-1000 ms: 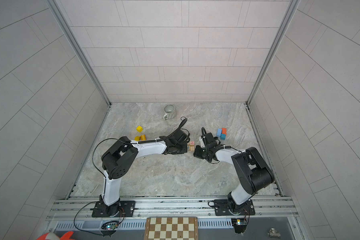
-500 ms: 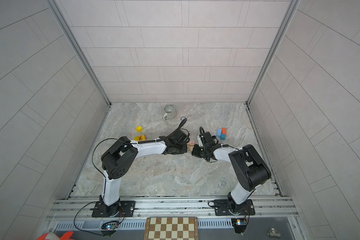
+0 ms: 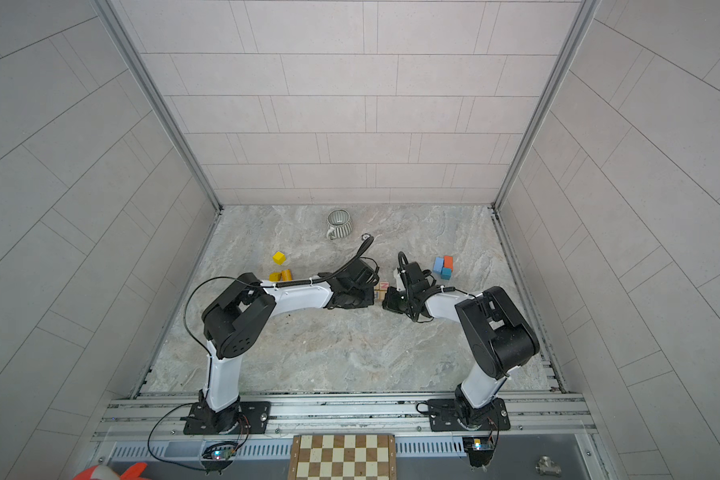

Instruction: Build the wood block tower

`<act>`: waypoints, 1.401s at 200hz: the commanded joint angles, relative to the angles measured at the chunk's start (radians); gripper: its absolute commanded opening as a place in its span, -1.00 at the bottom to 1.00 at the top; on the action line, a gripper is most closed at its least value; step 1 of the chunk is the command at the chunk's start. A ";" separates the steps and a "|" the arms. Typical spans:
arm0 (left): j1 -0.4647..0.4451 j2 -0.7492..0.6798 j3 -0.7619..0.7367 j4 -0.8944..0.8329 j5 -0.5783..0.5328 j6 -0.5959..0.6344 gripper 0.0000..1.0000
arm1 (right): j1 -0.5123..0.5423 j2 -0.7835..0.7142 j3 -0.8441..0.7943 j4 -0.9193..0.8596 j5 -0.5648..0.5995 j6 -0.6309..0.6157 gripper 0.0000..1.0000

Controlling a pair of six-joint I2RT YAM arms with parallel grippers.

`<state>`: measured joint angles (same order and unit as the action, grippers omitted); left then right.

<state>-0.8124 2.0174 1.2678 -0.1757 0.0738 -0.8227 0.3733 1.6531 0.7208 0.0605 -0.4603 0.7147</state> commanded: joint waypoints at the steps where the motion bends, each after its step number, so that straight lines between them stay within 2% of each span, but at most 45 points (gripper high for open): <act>1: 0.008 -0.021 -0.026 -0.030 -0.006 -0.007 -1.00 | 0.006 0.015 0.007 -0.010 0.014 0.012 -1.00; 69: 0.013 -0.070 -0.046 -0.059 -0.026 0.007 -0.97 | 0.012 -0.073 -0.005 -0.067 0.011 -0.012 -1.00; 90: 0.015 -0.123 -0.073 -0.070 -0.052 0.015 -0.86 | 0.012 -0.137 -0.011 -0.112 0.030 -0.027 -1.00; 121: 0.013 -0.225 -0.131 -0.090 -0.086 0.024 -0.56 | 0.012 -0.251 0.001 -0.213 0.071 -0.059 -0.97; 153: 0.015 -0.355 -0.171 -0.168 -0.153 0.050 -0.21 | -0.001 -0.365 0.035 -0.334 0.114 -0.097 -0.61; 167: 0.018 -0.414 -0.189 -0.198 -0.182 0.057 -0.03 | -0.008 -0.414 0.050 -0.378 0.147 -0.117 -0.37; 181: 0.022 -0.462 -0.211 -0.217 -0.205 0.061 0.08 | -0.012 -0.461 0.051 -0.389 0.202 -0.119 -0.19; 191: 0.029 -0.491 -0.225 -0.227 -0.217 0.063 0.17 | -0.025 -0.494 0.059 -0.401 0.233 -0.135 0.01; 217: 0.045 -0.550 -0.262 -0.211 -0.239 0.070 0.45 | -0.067 -0.507 0.120 -0.472 0.292 -0.177 0.39; 252: 0.072 -0.558 -0.258 -0.206 -0.257 0.089 0.59 | -0.149 -0.410 0.240 -0.560 0.362 -0.236 0.48; 280: 0.093 -0.522 -0.237 -0.168 -0.256 0.079 0.60 | -0.218 -0.291 0.334 -0.567 0.394 -0.251 0.40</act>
<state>-0.7345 1.4731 1.0130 -0.3618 -0.1593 -0.7506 0.2005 1.2778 0.9897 -0.4446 -0.1371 0.5007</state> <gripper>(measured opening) 0.798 0.733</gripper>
